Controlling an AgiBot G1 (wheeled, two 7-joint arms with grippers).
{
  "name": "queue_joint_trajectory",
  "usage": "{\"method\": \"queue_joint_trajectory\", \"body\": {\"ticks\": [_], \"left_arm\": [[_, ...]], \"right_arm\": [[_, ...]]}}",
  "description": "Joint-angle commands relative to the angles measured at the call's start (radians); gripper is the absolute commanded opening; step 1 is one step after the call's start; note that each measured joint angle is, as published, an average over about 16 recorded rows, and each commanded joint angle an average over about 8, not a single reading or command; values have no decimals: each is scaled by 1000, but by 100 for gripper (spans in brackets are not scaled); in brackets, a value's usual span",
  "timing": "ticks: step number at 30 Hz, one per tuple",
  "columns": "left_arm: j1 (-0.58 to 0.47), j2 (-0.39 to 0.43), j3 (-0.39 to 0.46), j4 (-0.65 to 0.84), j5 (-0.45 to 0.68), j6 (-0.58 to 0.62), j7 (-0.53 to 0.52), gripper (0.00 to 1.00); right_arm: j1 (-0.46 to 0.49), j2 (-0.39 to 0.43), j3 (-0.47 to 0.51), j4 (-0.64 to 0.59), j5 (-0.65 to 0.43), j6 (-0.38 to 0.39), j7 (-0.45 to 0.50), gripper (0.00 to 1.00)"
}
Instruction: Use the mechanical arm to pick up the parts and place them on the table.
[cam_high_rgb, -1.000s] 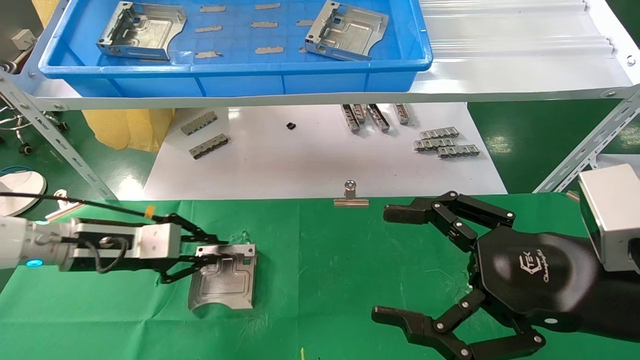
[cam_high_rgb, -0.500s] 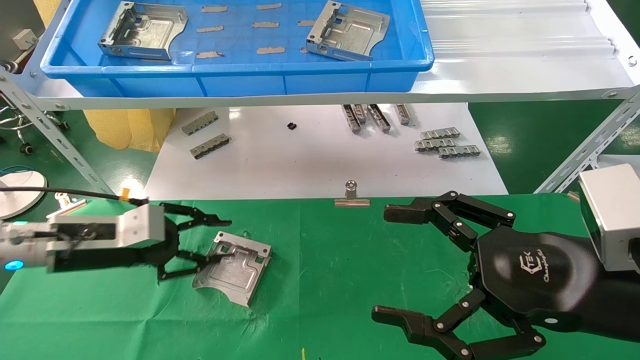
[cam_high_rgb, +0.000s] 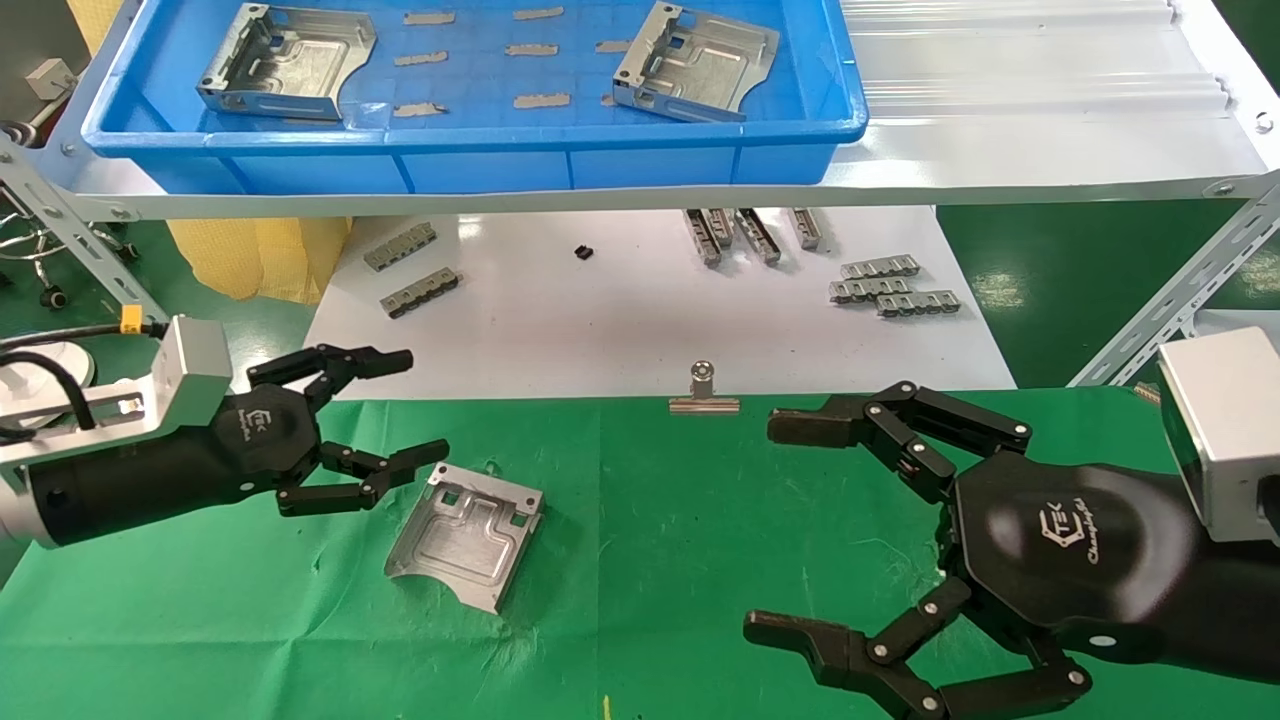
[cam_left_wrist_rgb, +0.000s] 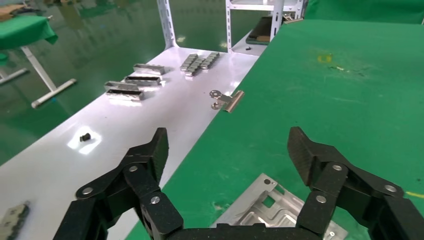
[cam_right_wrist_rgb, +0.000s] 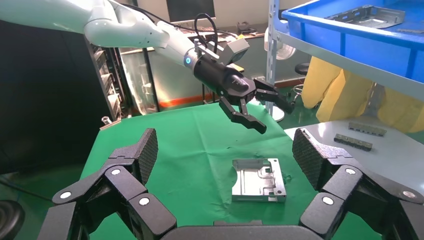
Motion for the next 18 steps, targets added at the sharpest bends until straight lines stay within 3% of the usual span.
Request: {"method": "queue_joint_trajectory", "body": {"ticks": [1, 8, 18], "left_arm": [[12, -4, -8, -6, -16, 2, -13, 100], [15, -8, -9, -34, -10, -5, -19, 100], [89, -54, -57, -222, -51, -23, -133, 100]], "right_arm": [[0, 0, 0, 0, 0, 0, 0, 100], [0, 0, 0, 0, 0, 0, 0, 100], [0, 0, 0, 0, 0, 0, 0, 100]]}}
